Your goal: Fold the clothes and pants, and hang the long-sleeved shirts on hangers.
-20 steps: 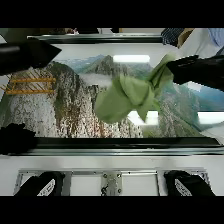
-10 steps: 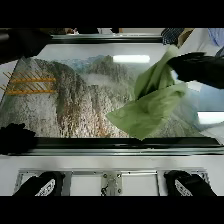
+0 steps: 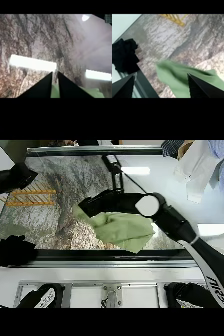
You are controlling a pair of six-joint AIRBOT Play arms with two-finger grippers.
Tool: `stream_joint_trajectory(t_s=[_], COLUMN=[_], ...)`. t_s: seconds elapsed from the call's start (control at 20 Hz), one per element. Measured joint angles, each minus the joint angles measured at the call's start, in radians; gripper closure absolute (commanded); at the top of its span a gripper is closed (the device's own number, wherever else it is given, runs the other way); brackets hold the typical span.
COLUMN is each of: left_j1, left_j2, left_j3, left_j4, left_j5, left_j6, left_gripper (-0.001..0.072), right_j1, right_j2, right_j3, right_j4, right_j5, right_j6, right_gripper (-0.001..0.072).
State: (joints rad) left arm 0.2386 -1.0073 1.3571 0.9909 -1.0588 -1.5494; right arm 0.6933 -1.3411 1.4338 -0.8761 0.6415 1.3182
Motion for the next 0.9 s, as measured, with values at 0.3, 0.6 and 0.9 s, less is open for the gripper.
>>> stream_joint_trajectory(t_s=[0.3, 0.6, 0.9], left_j1=[0.031, -0.15, -0.132], left_j2=[0.073, -0.033, -0.328], left_j3=[-0.241, -0.477, -0.371], left_j4=[0.01, 0.011, 0.012], left_j5=[-0.039, 0.017, 0.101], left_j6=[0.026, 0.033, 0.021], left_gripper=[0.0009, 0.001, 0.001], right_j1=[-0.166, -0.463, -0.725], right_j2=[0.056, 0.24, 0.35], right_j3=[0.005, -0.161, -0.386], right_j4=[-0.076, -0.302, -0.385], right_j5=[0.038, 0.309, 0.405], right_j6=[-0.085, 0.011, 0.076], right_gripper=[0.001, 0.001, 0.001])
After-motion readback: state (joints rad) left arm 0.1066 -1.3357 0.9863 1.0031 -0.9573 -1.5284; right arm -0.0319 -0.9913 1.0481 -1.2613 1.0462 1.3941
